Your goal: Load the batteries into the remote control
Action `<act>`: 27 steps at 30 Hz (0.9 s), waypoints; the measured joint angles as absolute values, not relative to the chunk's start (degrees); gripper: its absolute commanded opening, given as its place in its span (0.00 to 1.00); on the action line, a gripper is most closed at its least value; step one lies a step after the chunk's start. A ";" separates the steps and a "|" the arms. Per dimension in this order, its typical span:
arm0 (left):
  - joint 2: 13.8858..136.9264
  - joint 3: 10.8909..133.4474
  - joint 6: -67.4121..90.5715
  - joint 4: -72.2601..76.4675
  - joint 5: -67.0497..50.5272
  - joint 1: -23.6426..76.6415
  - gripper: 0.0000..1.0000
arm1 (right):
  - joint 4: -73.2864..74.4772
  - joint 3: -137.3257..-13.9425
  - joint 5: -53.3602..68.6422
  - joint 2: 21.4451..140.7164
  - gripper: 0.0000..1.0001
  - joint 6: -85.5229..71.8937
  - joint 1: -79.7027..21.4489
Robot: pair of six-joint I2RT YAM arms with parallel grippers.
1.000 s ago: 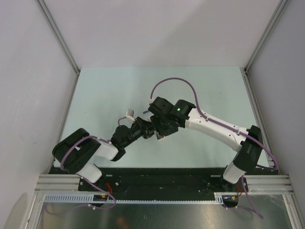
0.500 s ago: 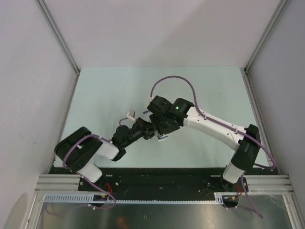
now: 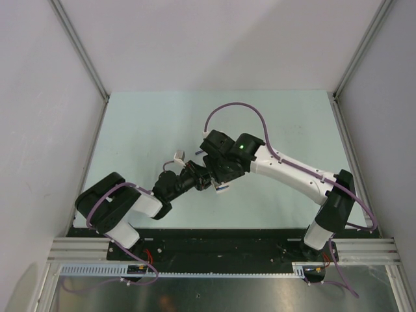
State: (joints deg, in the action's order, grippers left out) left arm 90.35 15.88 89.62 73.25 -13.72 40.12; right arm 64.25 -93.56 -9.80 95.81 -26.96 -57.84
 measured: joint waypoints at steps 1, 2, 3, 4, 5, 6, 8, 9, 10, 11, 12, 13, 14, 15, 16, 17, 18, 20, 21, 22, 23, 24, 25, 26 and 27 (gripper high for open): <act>90.41 15.88 89.62 73.23 -13.72 40.12 0.00 | 64.25 -93.58 -9.76 95.81 0.60 -26.96 -57.91; 90.41 15.88 89.60 73.23 -13.72 40.12 0.00 | 64.25 -93.58 -9.74 95.81 0.62 -27.00 -58.13; 90.43 15.88 89.60 73.23 -13.72 40.12 0.00 | 64.25 -93.58 -9.76 95.81 0.62 -27.05 -58.30; 90.43 15.88 89.60 73.23 -13.72 40.12 0.00 | 64.25 -93.58 -9.78 95.81 0.63 -27.16 -58.41; 90.45 15.88 89.60 73.23 -13.72 40.12 0.00 | 64.25 -93.58 -9.85 95.81 0.65 -27.24 -58.43; 90.45 15.88 89.60 73.23 -13.72 40.12 0.00 | 64.25 -93.60 -9.87 95.81 0.66 -27.31 -58.46; 90.45 15.88 89.60 73.23 -13.72 40.12 0.00 | 64.25 -93.69 -10.11 95.81 0.67 -27.42 -58.52; 90.45 15.88 89.62 73.23 -13.72 40.12 0.00 | 64.27 -93.73 -10.20 95.79 0.67 -27.42 -58.52; 90.45 15.88 89.60 73.23 -13.72 40.12 0.00 | 64.27 -93.78 -10.33 95.81 0.68 -27.42 -58.52; 90.45 15.88 89.60 73.23 -13.72 40.12 0.00 | 64.27 -93.78 -10.44 95.81 0.67 -27.44 -58.52; 90.45 15.88 89.60 73.23 -13.72 40.12 0.00 | 64.27 -93.78 -10.63 95.79 0.67 -27.44 -58.52; 90.45 15.88 89.60 73.23 -13.72 40.12 0.00 | 64.25 -93.78 -10.83 95.81 0.67 -27.42 -58.52; 90.45 15.88 89.60 73.23 -13.72 40.12 0.00 | 64.25 -93.78 -10.98 95.81 0.66 -27.42 -58.52; 90.45 15.88 89.60 73.23 -13.72 40.12 0.00 | 64.25 -93.78 -11.16 95.81 0.66 -27.42 -58.50; 90.45 15.88 89.60 73.23 -13.72 40.12 0.00 | 64.23 -93.78 -11.22 95.81 0.65 -27.42 -58.48; 90.45 15.88 89.60 73.23 -13.72 40.12 0.00 | 64.20 -93.78 -11.25 95.81 0.64 -27.42 -58.48; 90.45 15.88 89.60 73.23 -13.72 40.12 0.00 | 64.18 -93.78 -11.25 95.81 0.63 -27.42 -58.48; 90.45 15.88 89.60 73.25 -13.72 40.12 0.00 | 64.16 -93.78 -11.25 95.81 0.61 -27.40 -58.48; 90.45 15.88 89.60 73.23 -13.72 40.12 0.00 | 64.14 -93.78 -11.20 95.81 0.61 -27.40 -58.48; 90.45 15.88 89.60 73.23 -13.72 40.12 0.00 | 64.10 -93.78 -11.18 95.81 0.61 -27.40 -58.48; 90.45 15.88 89.60 73.23 -13.72 40.12 0.00 | 64.05 -93.78 -11.16 95.81 0.60 -27.40 -58.48; 90.45 15.88 89.60 73.23 -13.72 40.12 0.00 | 63.99 -93.78 -11.14 95.81 0.60 -27.40 -58.48; 90.45 15.88 89.60 73.23 -13.72 40.12 0.00 | 63.99 -93.78 -11.14 95.81 0.60 -27.38 -58.48; 90.45 15.88 89.60 73.23 -13.72 40.12 0.00 | 63.99 -93.78 -11.14 95.81 0.60 -27.38 -58.48; 90.45 15.88 89.60 73.23 -13.72 40.12 0.00 | 63.99 -93.78 -11.14 95.81 0.60 -27.38 -58.48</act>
